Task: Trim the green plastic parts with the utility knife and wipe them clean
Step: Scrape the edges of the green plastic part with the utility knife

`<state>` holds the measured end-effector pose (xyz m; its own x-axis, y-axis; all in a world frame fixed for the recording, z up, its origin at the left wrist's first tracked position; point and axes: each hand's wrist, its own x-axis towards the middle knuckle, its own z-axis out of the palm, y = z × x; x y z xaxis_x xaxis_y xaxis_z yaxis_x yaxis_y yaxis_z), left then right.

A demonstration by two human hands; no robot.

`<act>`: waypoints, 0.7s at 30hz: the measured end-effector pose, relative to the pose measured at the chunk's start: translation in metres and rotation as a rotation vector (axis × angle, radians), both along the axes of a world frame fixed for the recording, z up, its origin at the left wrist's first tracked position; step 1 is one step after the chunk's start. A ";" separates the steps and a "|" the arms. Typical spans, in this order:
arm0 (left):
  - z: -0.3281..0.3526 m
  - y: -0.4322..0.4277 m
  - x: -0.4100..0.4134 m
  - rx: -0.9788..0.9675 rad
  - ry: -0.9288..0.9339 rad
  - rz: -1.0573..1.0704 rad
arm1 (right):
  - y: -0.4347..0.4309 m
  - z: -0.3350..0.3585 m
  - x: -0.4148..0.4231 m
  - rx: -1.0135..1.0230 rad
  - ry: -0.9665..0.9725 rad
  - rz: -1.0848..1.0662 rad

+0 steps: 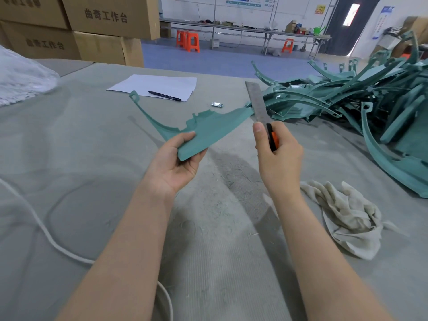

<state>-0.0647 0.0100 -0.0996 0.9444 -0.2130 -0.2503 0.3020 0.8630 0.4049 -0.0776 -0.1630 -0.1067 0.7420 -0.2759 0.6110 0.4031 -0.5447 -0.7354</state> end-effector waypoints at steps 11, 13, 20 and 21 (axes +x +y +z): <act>-0.003 0.001 0.001 -0.025 0.034 -0.071 | 0.002 0.000 0.000 0.002 -0.024 0.049; -0.003 -0.001 0.001 -0.019 0.032 -0.073 | 0.003 -0.002 0.001 -0.013 -0.021 0.074; -0.002 -0.001 0.003 -0.021 0.043 -0.023 | 0.029 -0.013 -0.006 -0.336 0.046 0.247; -0.003 -0.001 0.004 -0.038 0.042 -0.006 | 0.032 -0.014 -0.007 -0.385 0.048 0.263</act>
<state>-0.0610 0.0091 -0.1028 0.9320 -0.2283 -0.2816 0.3230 0.8757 0.3590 -0.0848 -0.1308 -0.1207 0.7860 0.1652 0.5957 0.5345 -0.6656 -0.5208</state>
